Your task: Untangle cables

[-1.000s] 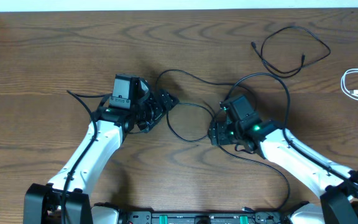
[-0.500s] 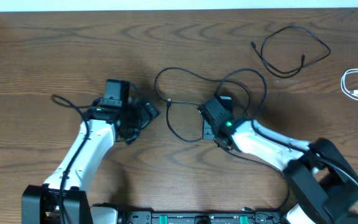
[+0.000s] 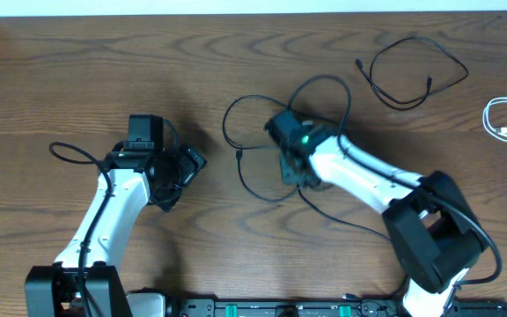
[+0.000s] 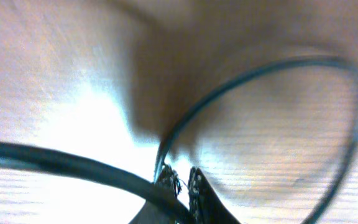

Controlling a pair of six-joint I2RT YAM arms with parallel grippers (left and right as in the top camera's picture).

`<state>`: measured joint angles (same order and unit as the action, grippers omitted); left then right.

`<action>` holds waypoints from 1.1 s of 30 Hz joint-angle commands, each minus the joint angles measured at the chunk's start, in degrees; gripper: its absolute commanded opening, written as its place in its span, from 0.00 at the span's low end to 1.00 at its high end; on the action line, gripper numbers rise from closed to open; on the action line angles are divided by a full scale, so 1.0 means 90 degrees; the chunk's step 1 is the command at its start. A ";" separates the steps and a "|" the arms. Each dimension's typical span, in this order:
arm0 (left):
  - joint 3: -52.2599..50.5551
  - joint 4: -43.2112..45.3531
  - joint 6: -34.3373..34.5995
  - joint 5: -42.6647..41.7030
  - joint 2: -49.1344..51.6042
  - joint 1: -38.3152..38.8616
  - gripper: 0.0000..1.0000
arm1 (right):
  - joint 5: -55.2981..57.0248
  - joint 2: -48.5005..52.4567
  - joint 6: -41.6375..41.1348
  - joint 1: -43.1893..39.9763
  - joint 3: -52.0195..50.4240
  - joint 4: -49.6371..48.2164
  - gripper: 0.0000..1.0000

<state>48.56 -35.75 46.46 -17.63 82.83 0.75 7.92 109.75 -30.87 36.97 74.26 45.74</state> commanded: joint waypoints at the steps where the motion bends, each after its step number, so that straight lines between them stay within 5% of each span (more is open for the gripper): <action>1: 0.0046 -0.0027 -0.0041 0.0087 -0.0058 -0.0022 0.93 | 0.0027 -0.0051 0.1015 -0.0590 0.1044 0.0561 0.01; 8: 0.0046 -0.0027 -0.0041 0.0090 -0.0058 -0.0022 0.93 | -0.0770 -0.0051 0.1744 -0.1875 0.3111 0.2992 0.01; 14: 0.0046 -0.0027 -0.0041 0.0090 -0.0058 -0.0022 0.93 | -0.1328 -0.0070 0.2154 -0.2181 0.3461 0.4566 0.01; 33: 0.0046 -0.0027 -0.0041 0.0090 -0.0058 -0.0022 0.93 | -0.1491 -0.0068 0.1685 -0.0840 0.0464 0.3648 0.02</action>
<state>48.56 -35.79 46.46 -17.65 82.83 0.75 -5.43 109.65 -13.61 29.04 82.89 80.75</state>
